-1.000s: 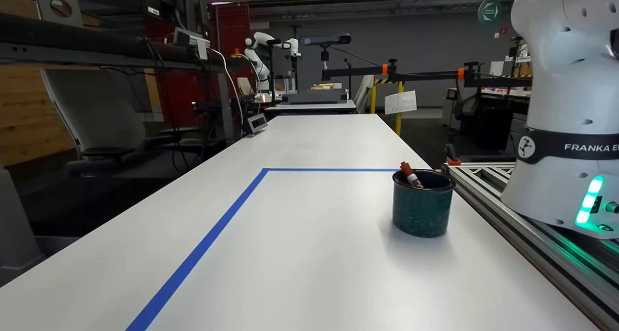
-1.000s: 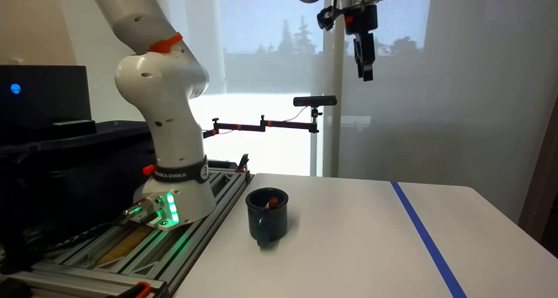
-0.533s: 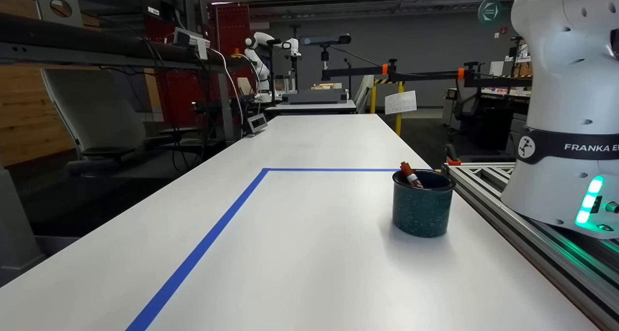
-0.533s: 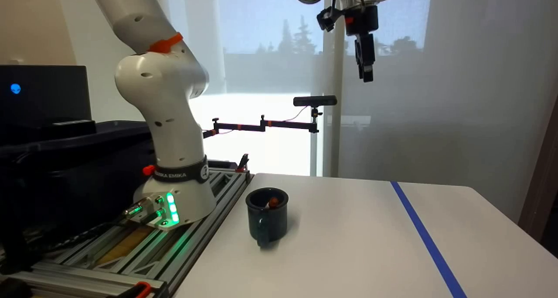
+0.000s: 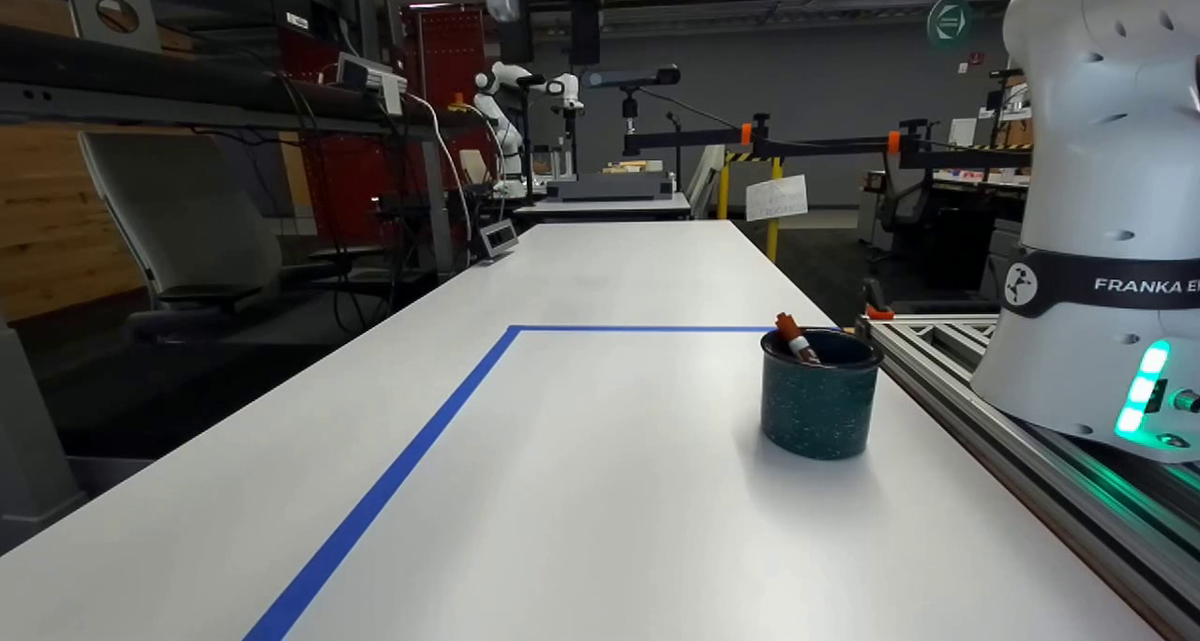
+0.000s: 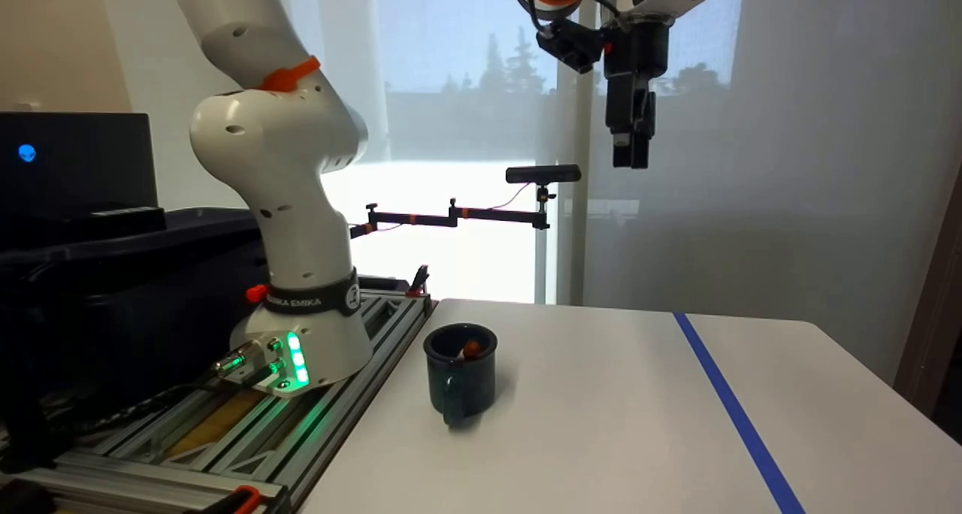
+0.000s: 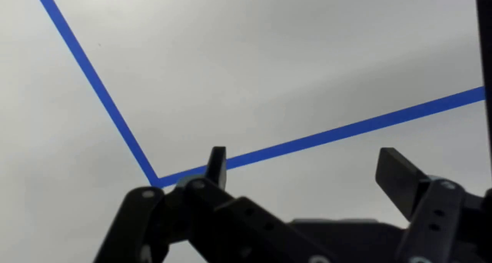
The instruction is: Put the red marker on the table.
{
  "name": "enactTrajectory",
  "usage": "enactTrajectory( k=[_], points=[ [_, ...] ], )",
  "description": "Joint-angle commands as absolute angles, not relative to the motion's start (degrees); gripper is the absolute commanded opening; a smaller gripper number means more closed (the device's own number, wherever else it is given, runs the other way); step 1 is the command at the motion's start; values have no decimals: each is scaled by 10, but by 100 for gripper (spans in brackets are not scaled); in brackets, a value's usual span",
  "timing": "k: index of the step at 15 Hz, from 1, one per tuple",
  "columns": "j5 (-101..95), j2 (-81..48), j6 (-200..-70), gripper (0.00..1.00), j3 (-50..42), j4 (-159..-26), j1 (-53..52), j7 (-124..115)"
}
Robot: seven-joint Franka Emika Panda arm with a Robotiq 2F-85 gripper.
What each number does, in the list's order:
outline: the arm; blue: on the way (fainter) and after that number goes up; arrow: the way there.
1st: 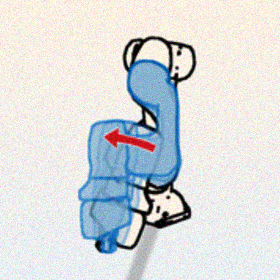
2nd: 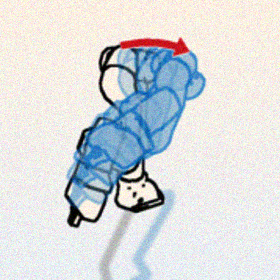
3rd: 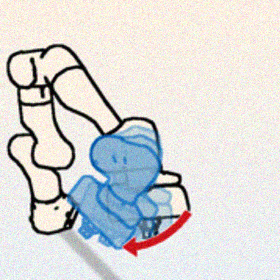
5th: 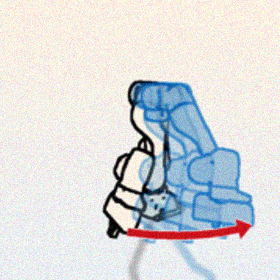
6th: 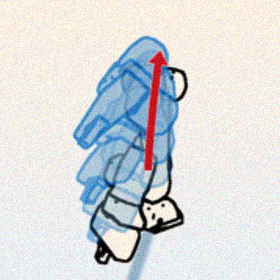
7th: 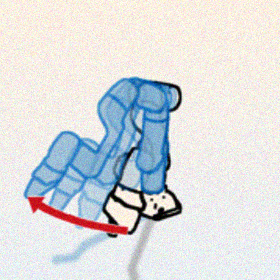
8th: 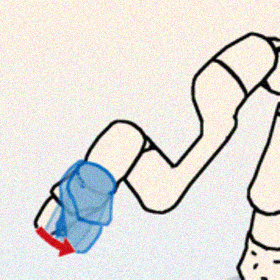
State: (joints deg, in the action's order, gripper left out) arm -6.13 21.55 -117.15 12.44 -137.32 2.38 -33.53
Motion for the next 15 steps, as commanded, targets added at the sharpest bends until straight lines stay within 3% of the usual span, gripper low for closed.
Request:
enactTrajectory(
  k=[1, 5, 15],
  points=[
    [-79, 208, -1095, 100, 113, -1371, 34, -377],
    [-51, 192, -1067, 100, 82, -1387, 29, -354],
    [47, 180, -1143, 100, 25, -1482, 31, -258]
  ],
)
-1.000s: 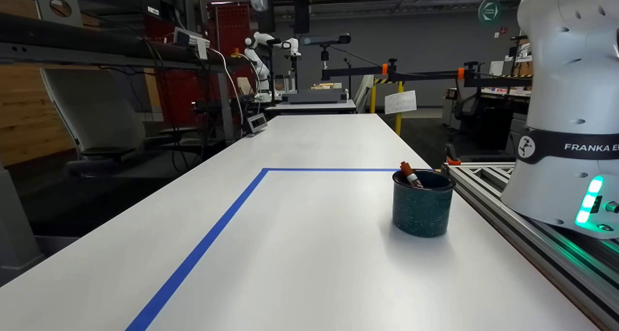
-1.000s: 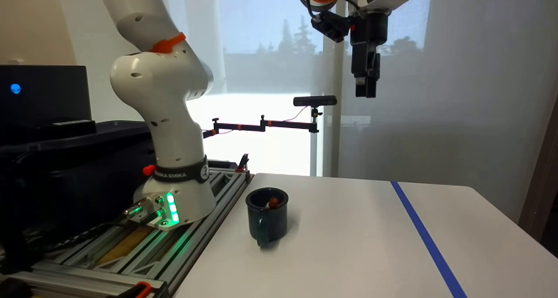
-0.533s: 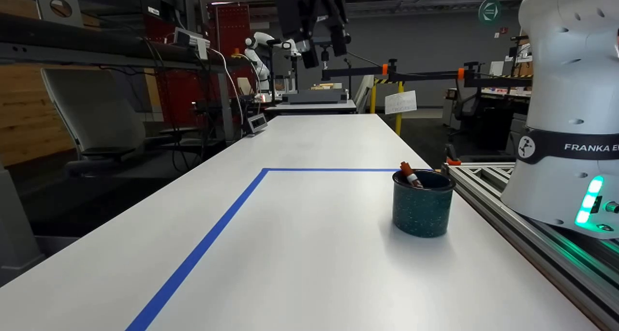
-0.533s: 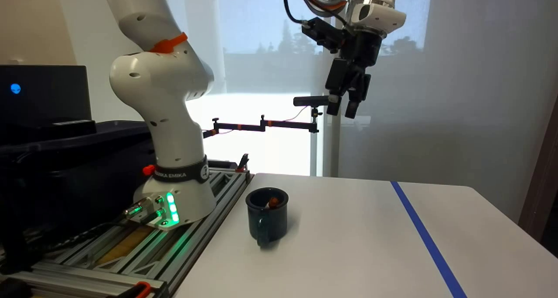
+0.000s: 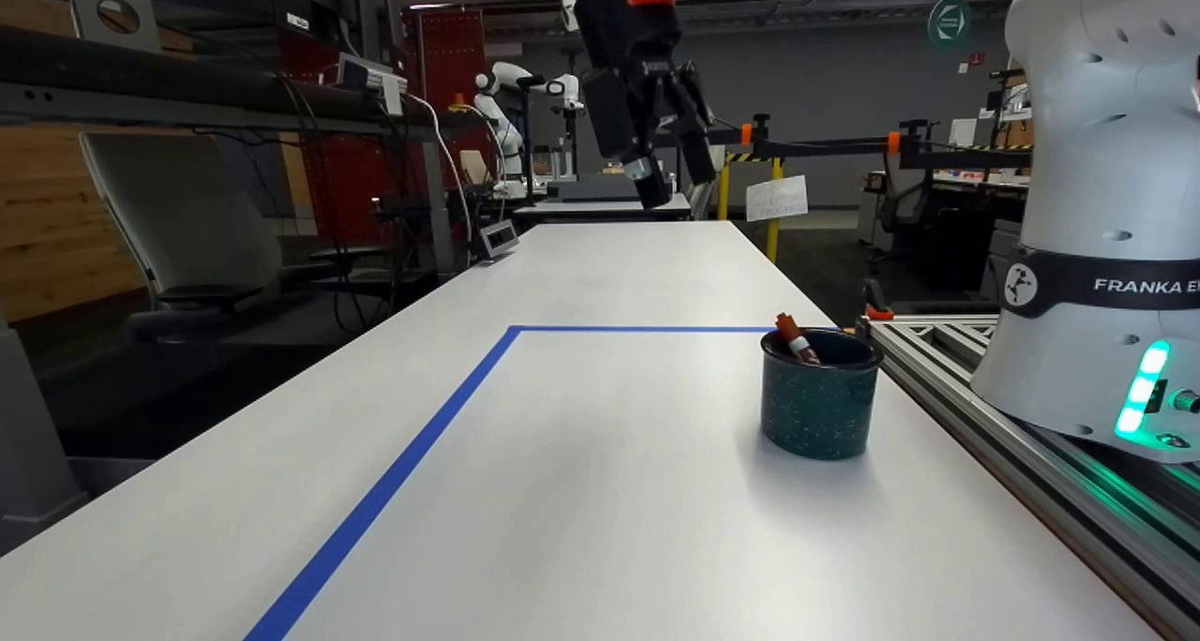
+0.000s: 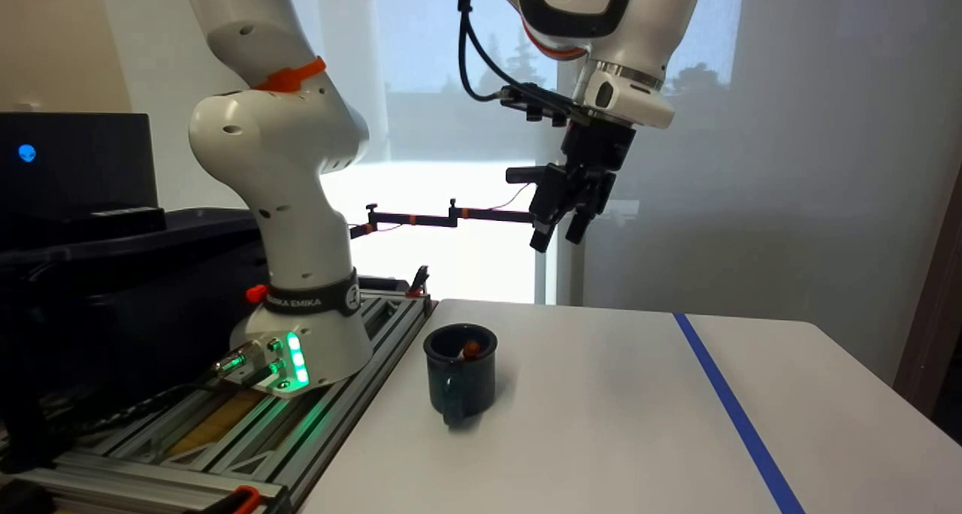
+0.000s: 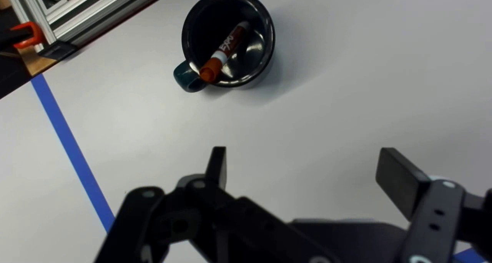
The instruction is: Put the red marker on the table.
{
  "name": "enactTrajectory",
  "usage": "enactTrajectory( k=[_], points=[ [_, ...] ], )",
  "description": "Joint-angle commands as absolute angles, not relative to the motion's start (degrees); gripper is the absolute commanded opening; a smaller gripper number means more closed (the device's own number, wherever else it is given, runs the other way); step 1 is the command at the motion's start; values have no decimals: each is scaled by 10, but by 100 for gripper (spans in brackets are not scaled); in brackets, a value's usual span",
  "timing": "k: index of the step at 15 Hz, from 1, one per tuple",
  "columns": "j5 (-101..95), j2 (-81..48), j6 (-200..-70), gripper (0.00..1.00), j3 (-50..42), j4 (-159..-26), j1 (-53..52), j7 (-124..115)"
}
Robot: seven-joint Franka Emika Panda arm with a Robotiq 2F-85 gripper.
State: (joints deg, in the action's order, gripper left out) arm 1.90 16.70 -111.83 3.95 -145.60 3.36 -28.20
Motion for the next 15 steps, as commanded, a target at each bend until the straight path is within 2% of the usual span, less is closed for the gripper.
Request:
enactTrajectory(
  k=[1, 4, 5, 15],
  points=[
    [54, 182, -1152, 100, 21, -1492, 32, -253],
    [18, 194, -1196, 100, 25, -1519, 43, -275],
    [33, 168, -1166, 100, 22, -1491, 38, -264],
    [22, 116, -1155, 100, 7, -1506, 46, -242]
  ],
)
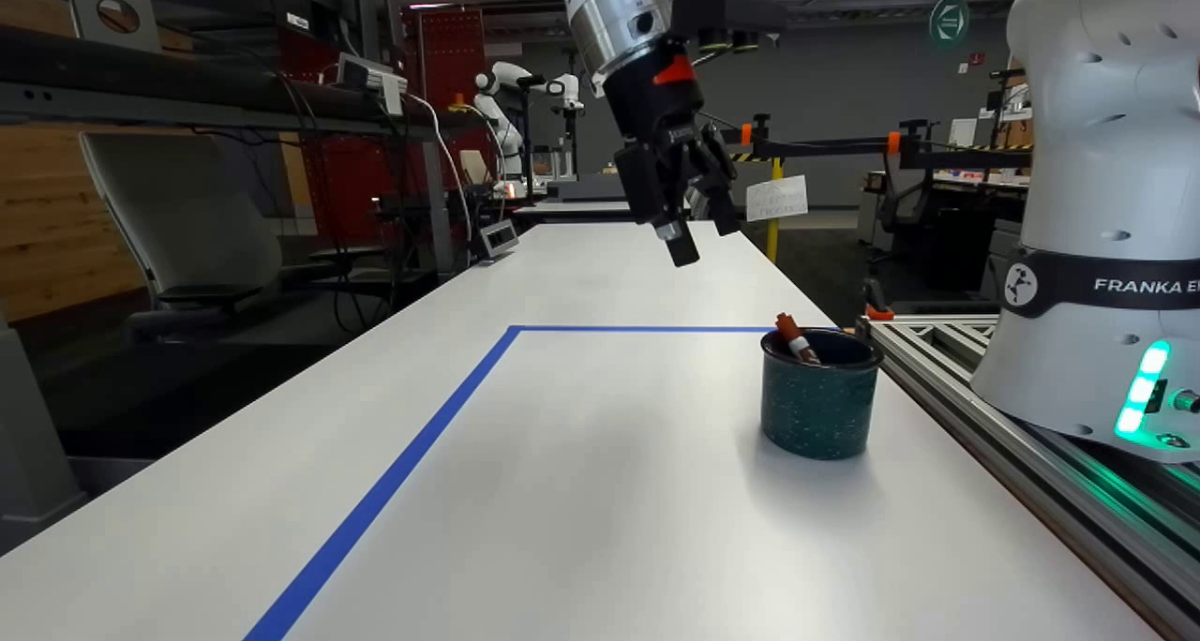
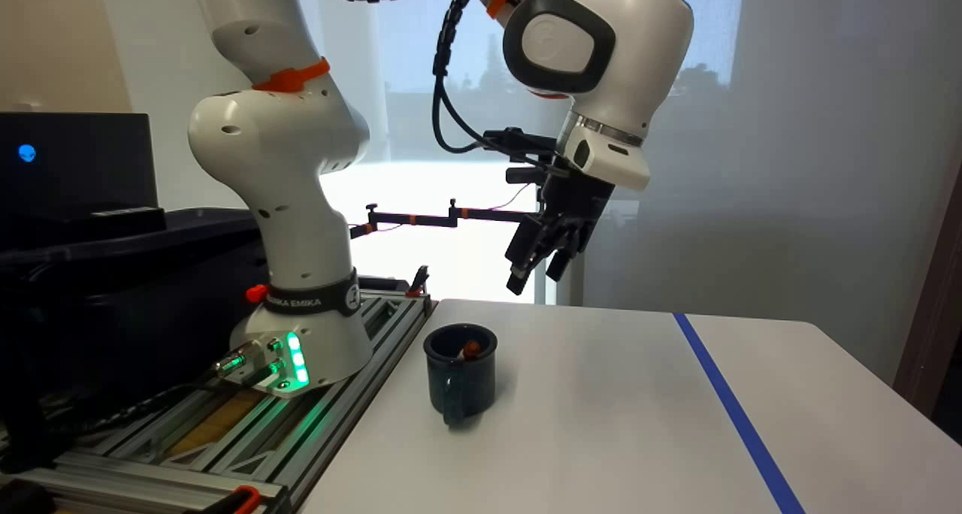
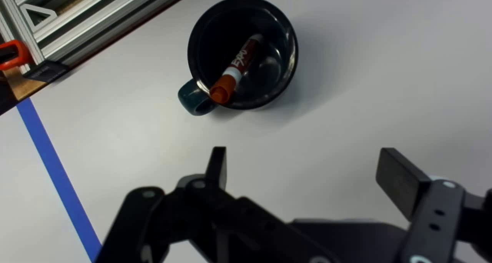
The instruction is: Put the red marker on the table.
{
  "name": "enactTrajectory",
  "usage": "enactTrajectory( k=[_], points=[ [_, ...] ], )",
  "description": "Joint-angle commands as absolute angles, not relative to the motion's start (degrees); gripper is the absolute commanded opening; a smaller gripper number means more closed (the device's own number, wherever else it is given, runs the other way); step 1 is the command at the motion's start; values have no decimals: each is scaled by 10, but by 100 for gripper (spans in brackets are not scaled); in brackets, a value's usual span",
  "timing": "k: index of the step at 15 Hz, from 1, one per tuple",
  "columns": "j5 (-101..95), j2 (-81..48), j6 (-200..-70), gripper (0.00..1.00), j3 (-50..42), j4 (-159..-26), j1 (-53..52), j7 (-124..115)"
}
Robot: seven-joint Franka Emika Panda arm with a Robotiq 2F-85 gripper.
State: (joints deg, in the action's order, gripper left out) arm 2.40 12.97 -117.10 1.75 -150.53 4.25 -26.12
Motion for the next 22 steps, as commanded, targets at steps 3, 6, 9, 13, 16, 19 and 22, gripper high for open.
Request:
enactTrajectory(
  k=[3, 6, 9, 13, 16, 19, 22],
  points=[
    [41, 102, -1150, 100, -7, -1503, 44, -215],
    [35, 97, -1145, 100, -16, -1504, 47, -211],
    [43, 94, -1149, 100, -25, -1509, 50, -203],
    [49, 100, -1153, 100, -35, -1521, 55, -216],
    [44, 95, -1149, 100, -40, -1528, 60, -206],
    [47, 91, -1155, 100, -45, -1540, 63, -188],
    [49, 90, -1162, 100, -49, -1550, 64, -178]
  ],
)
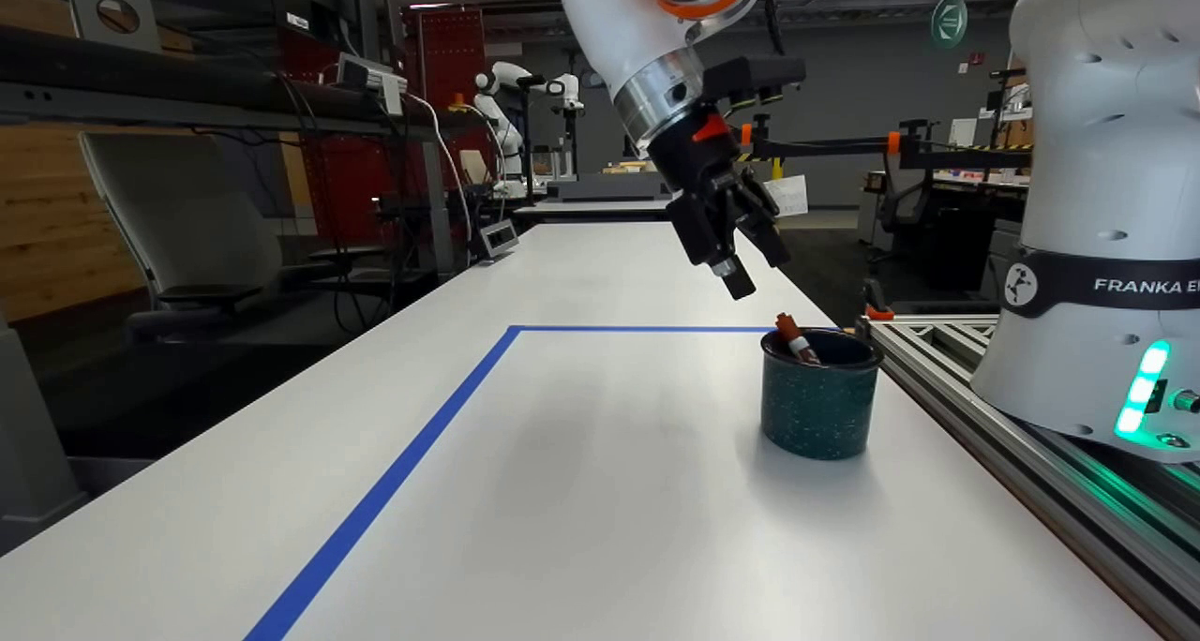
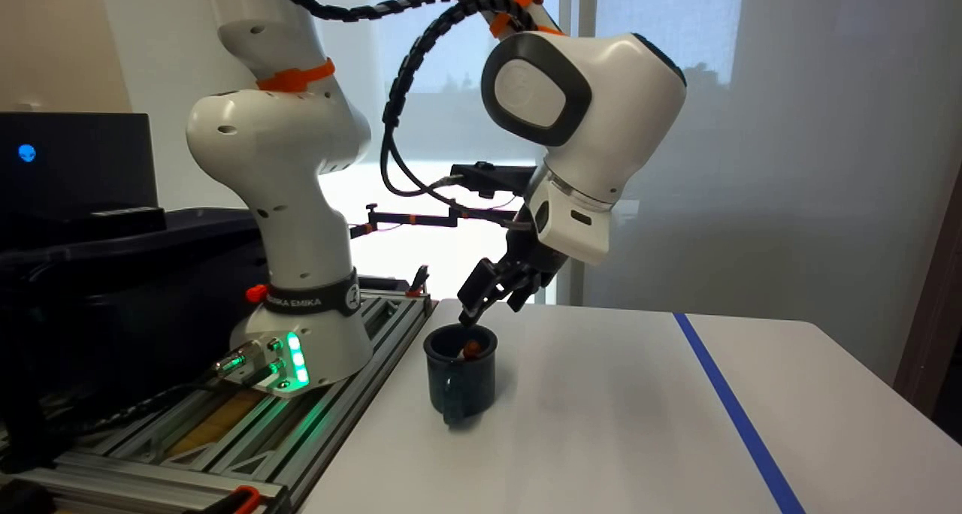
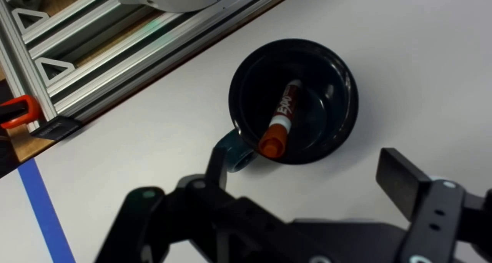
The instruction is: Put the red marker on the table.
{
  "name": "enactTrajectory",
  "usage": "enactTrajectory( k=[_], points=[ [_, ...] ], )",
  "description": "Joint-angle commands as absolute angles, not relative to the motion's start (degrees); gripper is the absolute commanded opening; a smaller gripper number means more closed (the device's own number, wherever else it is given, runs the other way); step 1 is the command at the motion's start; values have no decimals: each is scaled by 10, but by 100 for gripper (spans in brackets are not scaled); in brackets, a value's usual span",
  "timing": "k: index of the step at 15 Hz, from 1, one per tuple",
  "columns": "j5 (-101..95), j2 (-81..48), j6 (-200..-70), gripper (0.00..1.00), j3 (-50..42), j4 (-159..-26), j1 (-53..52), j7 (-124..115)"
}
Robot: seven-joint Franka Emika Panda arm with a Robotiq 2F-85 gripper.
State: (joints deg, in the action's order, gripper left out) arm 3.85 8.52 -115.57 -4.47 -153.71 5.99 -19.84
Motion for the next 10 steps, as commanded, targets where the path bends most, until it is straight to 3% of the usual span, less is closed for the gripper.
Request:
enactTrajectory(
  k=[1, 6, 7, 8, 10],
  points=[
    [51, 91, -1169, 100, -50, -1554, 64, -176],
    [48, 83, -1187, 100, -56, -1564, 68, -172],
    [50, 80, -1192, 96, -57, -1564, 68, -171],
    [50, 76, -1196, 79, -58, -1564, 69, -171],
    [50, 71, -1203, 66, -59, -1564, 70, -170]
  ],
)
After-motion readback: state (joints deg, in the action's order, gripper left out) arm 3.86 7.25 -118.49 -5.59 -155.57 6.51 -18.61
